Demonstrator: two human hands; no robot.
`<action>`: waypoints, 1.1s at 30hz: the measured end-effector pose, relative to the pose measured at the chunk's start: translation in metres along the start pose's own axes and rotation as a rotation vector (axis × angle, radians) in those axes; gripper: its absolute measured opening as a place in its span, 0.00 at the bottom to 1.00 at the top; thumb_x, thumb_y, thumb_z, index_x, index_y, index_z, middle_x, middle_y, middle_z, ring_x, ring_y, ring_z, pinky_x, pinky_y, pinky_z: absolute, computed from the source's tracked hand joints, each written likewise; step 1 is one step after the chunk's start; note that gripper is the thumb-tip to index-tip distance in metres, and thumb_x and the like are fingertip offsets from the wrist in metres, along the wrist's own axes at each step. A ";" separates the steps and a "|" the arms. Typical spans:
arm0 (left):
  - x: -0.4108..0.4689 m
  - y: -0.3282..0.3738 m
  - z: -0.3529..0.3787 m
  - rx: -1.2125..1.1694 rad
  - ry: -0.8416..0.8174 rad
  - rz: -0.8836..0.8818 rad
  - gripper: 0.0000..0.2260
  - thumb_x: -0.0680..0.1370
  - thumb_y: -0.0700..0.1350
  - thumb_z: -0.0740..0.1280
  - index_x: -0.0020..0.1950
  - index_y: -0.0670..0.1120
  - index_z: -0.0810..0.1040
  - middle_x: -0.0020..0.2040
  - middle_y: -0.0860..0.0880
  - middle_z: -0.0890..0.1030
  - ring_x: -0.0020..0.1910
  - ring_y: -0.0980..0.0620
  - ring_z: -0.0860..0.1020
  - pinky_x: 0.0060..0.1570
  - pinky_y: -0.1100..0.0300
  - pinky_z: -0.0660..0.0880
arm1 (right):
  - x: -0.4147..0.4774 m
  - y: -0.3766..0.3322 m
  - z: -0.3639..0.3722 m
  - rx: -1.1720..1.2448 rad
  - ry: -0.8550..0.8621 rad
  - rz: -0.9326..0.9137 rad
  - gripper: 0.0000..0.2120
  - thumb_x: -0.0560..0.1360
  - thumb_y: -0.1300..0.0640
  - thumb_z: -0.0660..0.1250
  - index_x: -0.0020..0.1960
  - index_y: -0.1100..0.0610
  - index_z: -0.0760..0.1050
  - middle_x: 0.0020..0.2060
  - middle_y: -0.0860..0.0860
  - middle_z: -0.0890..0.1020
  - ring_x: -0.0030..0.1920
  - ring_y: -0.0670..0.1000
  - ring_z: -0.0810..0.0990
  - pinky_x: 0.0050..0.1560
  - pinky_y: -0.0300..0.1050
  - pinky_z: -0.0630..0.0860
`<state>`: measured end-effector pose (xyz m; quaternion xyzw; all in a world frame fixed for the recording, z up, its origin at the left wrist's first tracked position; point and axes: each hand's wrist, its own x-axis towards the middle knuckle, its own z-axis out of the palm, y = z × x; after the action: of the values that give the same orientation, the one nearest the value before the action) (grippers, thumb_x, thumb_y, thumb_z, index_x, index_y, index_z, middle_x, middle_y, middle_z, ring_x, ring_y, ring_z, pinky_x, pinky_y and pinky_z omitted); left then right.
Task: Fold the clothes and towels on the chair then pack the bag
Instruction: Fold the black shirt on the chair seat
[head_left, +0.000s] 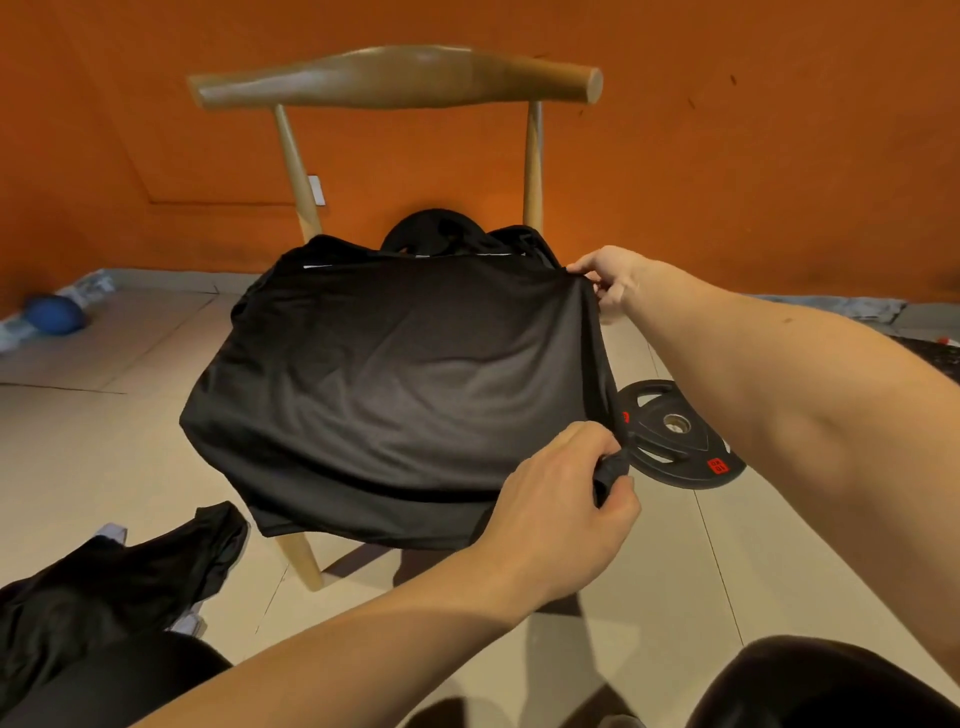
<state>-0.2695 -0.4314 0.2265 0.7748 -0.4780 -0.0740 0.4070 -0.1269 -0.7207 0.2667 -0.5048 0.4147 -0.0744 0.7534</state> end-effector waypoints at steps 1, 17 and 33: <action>-0.001 -0.002 -0.001 -0.059 0.026 -0.033 0.04 0.81 0.48 0.65 0.56 0.51 0.74 0.50 0.56 0.76 0.49 0.54 0.76 0.51 0.53 0.77 | -0.003 -0.001 0.007 0.012 -0.001 -0.047 0.04 0.78 0.62 0.65 0.53 0.57 0.74 0.40 0.51 0.74 0.37 0.48 0.73 0.46 0.38 0.78; -0.057 -0.076 -0.023 -0.813 0.349 -0.682 0.03 0.82 0.36 0.62 0.53 0.40 0.75 0.52 0.39 0.81 0.50 0.44 0.84 0.51 0.45 0.84 | -0.024 0.024 0.150 -0.744 0.002 -0.552 0.19 0.78 0.66 0.65 0.68 0.64 0.77 0.57 0.60 0.82 0.46 0.56 0.78 0.45 0.48 0.80; -0.048 -0.124 -0.021 -0.402 0.290 -0.885 0.15 0.79 0.41 0.68 0.64 0.51 0.71 0.65 0.49 0.73 0.62 0.48 0.75 0.62 0.54 0.72 | -0.047 0.024 0.148 -0.833 0.005 -0.454 0.02 0.79 0.66 0.68 0.49 0.63 0.79 0.41 0.57 0.82 0.33 0.52 0.82 0.48 0.44 0.83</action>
<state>-0.2005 -0.3547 0.1402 0.8118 -0.0188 -0.2214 0.5400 -0.0612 -0.5811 0.2942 -0.8416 0.2904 -0.0659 0.4507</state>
